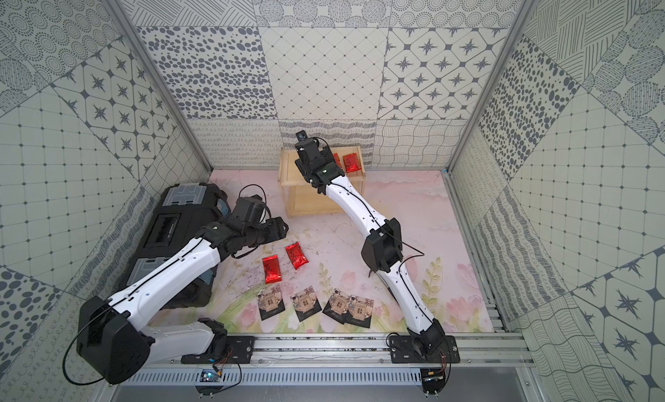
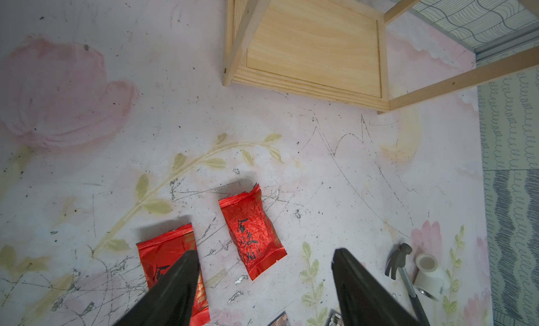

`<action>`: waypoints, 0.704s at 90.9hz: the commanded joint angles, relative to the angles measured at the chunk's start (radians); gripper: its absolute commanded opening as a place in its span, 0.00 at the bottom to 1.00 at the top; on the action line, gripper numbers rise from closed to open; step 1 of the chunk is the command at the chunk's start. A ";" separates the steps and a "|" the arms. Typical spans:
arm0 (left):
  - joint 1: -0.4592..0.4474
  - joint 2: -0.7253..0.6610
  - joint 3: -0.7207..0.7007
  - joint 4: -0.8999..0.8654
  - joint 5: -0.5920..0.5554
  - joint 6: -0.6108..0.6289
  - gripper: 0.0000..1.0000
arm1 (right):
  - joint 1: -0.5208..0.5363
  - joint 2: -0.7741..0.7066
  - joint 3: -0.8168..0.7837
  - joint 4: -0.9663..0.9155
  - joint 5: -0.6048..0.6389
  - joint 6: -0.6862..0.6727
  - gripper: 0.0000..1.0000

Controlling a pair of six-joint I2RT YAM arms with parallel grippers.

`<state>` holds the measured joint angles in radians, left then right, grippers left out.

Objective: Place the tea bags on the shelf by color
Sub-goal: Place the tea bag on the shelf.

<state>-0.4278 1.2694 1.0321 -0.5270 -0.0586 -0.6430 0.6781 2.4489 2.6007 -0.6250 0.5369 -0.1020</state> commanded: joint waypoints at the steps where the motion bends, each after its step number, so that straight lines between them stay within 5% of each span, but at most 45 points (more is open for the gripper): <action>1: 0.003 -0.005 -0.005 0.013 0.010 0.002 0.77 | -0.002 -0.032 -0.009 0.029 0.015 0.002 0.86; 64: 0.004 -0.012 -0.010 0.012 0.012 -0.003 0.76 | -0.002 -0.087 -0.042 0.028 0.037 0.007 0.86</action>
<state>-0.4244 1.2686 1.0256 -0.5270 -0.0559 -0.6468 0.6781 2.4275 2.5694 -0.6258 0.5529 -0.1009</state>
